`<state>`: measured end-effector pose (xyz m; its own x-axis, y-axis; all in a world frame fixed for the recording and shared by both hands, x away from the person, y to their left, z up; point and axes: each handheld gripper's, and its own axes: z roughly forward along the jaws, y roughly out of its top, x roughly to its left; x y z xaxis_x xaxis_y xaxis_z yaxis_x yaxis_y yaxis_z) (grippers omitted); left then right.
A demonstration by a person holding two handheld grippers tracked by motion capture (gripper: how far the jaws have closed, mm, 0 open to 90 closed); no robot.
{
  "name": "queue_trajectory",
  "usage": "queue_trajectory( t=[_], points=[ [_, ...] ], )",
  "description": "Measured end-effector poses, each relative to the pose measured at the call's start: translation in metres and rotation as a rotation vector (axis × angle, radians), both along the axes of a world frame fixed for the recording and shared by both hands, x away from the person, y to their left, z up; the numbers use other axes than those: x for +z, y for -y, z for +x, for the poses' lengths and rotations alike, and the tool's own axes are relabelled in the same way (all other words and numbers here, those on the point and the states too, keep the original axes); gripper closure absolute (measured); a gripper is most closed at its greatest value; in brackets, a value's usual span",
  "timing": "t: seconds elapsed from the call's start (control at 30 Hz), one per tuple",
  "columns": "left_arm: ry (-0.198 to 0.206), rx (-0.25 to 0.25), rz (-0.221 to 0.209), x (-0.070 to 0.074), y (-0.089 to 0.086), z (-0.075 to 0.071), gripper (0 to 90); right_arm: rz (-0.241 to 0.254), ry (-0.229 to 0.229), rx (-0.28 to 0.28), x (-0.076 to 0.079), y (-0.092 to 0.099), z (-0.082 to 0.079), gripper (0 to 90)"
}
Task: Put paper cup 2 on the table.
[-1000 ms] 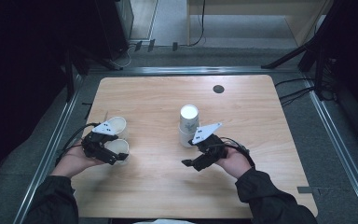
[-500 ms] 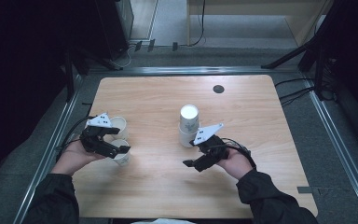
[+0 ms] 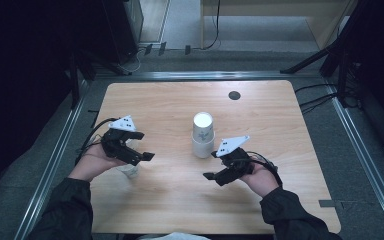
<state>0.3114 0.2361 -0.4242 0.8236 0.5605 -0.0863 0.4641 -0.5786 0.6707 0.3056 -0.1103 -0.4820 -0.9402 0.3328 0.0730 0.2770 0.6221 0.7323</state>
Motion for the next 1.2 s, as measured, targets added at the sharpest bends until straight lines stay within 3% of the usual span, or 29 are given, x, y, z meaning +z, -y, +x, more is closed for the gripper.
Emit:
queue_trajectory(
  t=[0.3, 0.5, 0.87, 1.2],
  points=[
    [-0.006, -0.056, 0.001, 0.001, 0.034, 0.003, 13.5, 0.001, 0.006, -0.044, 0.0, 0.014, -0.006, 22.3],
    [-0.013, -0.088, -0.024, 0.004, 0.052, -0.002, 14.0, 0.002, 0.005, -0.055, 0.001, 0.018, -0.008, 22.3],
    [-0.024, -0.099, -0.058, -0.002, 0.078, -0.014, 14.0, 0.023, 0.023, -0.063, 0.006, 0.026, -0.008, 22.2],
    [-0.022, -0.103, -0.044, -0.014, 0.094, -0.024, 14.3, 0.027, 0.039, -0.072, 0.012, 0.032, -0.015, 22.2]
  ],
)
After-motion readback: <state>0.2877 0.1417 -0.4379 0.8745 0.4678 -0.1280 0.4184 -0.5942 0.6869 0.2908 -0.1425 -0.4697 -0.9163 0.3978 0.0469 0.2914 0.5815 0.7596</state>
